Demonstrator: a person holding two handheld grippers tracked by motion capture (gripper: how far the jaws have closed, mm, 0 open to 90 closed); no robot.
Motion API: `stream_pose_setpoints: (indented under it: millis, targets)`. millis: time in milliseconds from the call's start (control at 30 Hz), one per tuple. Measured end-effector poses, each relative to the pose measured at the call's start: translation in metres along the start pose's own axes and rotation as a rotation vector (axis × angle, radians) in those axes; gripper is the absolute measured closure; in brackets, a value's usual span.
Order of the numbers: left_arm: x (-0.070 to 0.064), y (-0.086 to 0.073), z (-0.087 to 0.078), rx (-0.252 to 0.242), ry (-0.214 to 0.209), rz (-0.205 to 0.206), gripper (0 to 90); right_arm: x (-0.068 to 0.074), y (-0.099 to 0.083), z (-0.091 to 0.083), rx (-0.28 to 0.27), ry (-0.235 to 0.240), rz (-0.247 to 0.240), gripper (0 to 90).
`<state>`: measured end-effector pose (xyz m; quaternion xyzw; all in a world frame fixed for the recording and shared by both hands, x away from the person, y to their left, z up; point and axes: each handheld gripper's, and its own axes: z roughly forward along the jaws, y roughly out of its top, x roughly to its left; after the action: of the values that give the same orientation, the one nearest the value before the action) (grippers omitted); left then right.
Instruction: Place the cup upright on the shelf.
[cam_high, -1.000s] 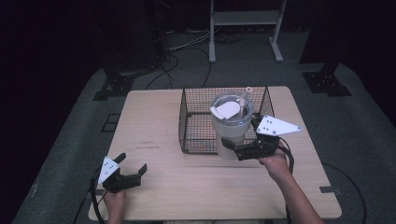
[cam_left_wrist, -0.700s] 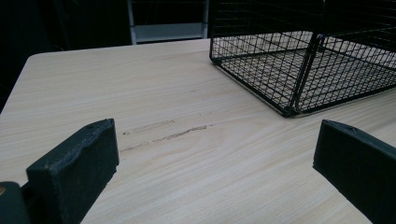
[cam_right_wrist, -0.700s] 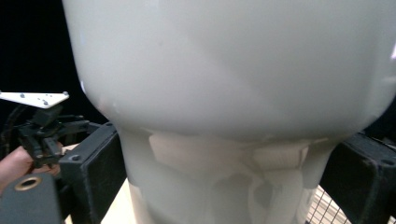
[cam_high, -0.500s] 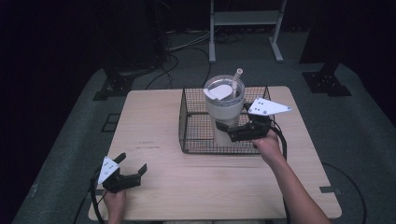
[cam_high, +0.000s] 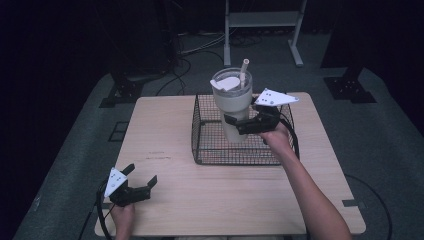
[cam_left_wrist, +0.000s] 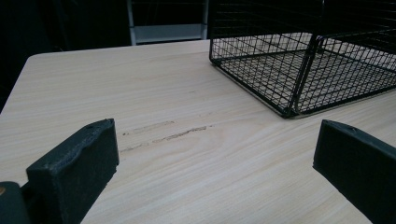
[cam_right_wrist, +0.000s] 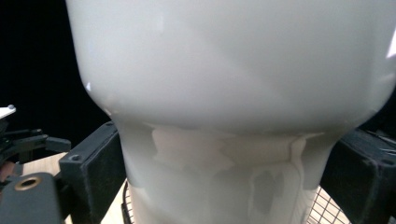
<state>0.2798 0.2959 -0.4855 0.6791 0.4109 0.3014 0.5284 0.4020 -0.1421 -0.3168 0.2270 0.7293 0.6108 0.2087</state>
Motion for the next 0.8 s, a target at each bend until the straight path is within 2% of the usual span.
stream_pose_setpoints:
  millis: [167,200,400,667,800]
  targets:
    - [0.0,0.0,0.0,-0.002,-0.001,-0.003,0.0,-0.008,0.0,0.011,-0.001,0.003,0.02,9.0]
    - [0.0,0.0,0.0,-0.004,-0.001,-0.008,0.0,-0.012,0.0,0.018,0.001,0.002,0.018,9.0]
    - [0.0,0.0,0.0,-0.007,-0.002,-0.009,0.0,-0.019,-0.003,0.032,0.016,0.007,0.016,9.0]
    - [0.001,0.0,-0.001,-0.008,-0.004,-0.007,0.0,-0.031,-0.018,0.059,0.05,0.034,0.033,9.0]
    - [0.001,0.0,-0.001,-0.009,-0.005,-0.008,0.0,-0.034,-0.024,0.067,0.07,0.04,0.04,9.0]
